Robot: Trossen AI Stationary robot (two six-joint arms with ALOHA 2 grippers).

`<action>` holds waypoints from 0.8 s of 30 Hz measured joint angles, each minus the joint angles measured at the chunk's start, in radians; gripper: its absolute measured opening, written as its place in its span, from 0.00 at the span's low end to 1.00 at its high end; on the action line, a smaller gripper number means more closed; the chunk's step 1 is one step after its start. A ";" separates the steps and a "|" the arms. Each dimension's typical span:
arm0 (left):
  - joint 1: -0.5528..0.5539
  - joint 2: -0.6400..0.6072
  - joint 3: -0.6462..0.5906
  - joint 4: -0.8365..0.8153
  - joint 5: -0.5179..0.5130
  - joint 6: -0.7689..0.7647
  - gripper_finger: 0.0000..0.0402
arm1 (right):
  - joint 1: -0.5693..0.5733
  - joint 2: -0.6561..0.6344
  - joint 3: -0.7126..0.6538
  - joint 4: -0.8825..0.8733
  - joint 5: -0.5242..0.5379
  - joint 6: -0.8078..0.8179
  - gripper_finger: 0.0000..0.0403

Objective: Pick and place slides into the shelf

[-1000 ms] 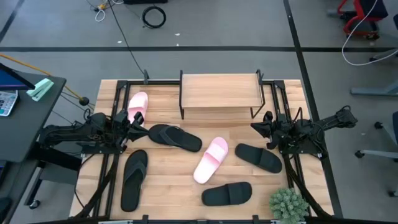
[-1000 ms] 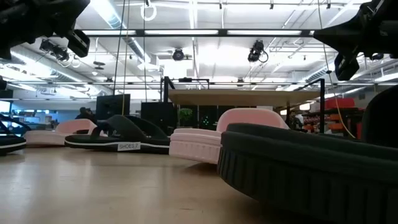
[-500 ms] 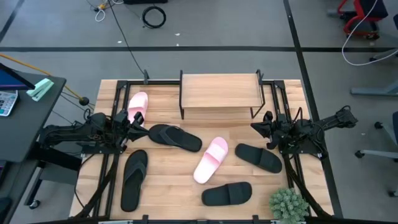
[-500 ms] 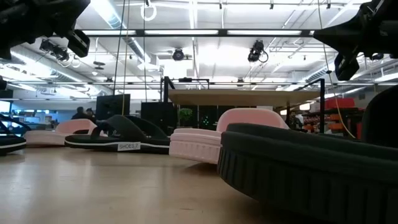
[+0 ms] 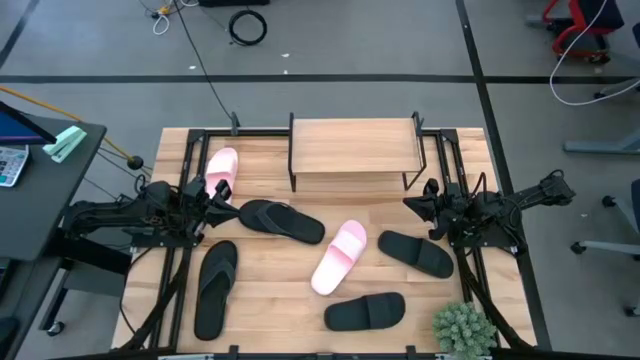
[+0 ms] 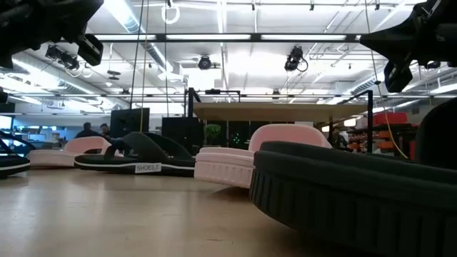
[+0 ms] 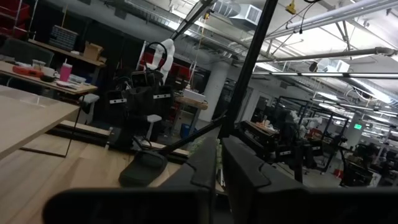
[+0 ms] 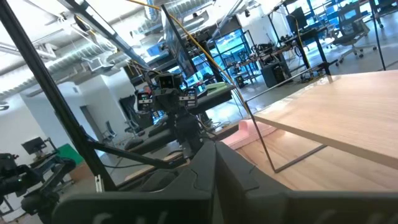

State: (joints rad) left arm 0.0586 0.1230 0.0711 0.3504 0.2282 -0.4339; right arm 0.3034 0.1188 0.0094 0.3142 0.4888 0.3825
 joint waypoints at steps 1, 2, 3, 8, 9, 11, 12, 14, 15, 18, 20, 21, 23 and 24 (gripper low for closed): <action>0.000 0.000 0.000 0.000 0.000 0.000 0.09 | 0.000 0.000 0.000 0.000 0.000 0.000 0.03; 0.000 0.000 0.000 0.000 0.000 0.000 0.09 | 0.000 0.000 0.000 0.000 0.000 0.000 0.03; 0.000 0.000 0.000 0.000 0.000 0.000 0.09 | 0.000 0.000 0.000 0.000 0.000 0.000 0.03; 0.000 0.000 0.000 0.000 0.000 0.000 0.07 | 0.000 0.000 0.000 0.000 0.000 0.000 0.03; 0.000 0.000 0.000 0.000 0.000 0.000 0.07 | 0.000 0.000 0.000 0.000 0.000 0.000 0.03; 0.000 0.000 0.000 0.000 0.000 0.000 0.06 | 0.000 0.000 0.000 0.000 0.000 0.000 0.03; 0.000 0.000 0.000 0.000 0.000 0.000 0.06 | 0.000 0.000 0.000 0.000 0.000 0.000 0.03; 0.000 0.000 0.000 0.000 0.000 0.000 0.06 | 0.000 0.000 0.000 0.000 0.000 0.000 0.03; 0.000 0.000 0.000 0.000 0.000 0.000 0.06 | 0.000 0.000 0.000 0.000 0.000 0.000 0.03; 0.000 0.000 0.000 0.000 0.000 0.000 0.07 | 0.000 0.000 0.000 0.000 0.000 0.000 0.03; 0.000 0.000 0.000 0.000 0.000 0.000 0.08 | 0.000 0.000 0.000 0.000 0.000 0.000 0.03; 0.000 0.000 0.000 0.000 0.000 0.000 0.08 | 0.000 0.000 0.000 0.000 0.000 0.000 0.03; 0.000 0.000 0.000 0.000 0.000 0.000 0.09 | 0.000 0.000 0.000 0.000 0.000 0.000 0.03; 0.000 0.000 0.000 0.000 0.000 0.000 0.09 | 0.000 0.000 0.000 0.000 0.000 0.000 0.03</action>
State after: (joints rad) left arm 0.0586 0.1233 0.0715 0.3507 0.2283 -0.4339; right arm 0.3031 0.1192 0.0093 0.3145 0.4885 0.3828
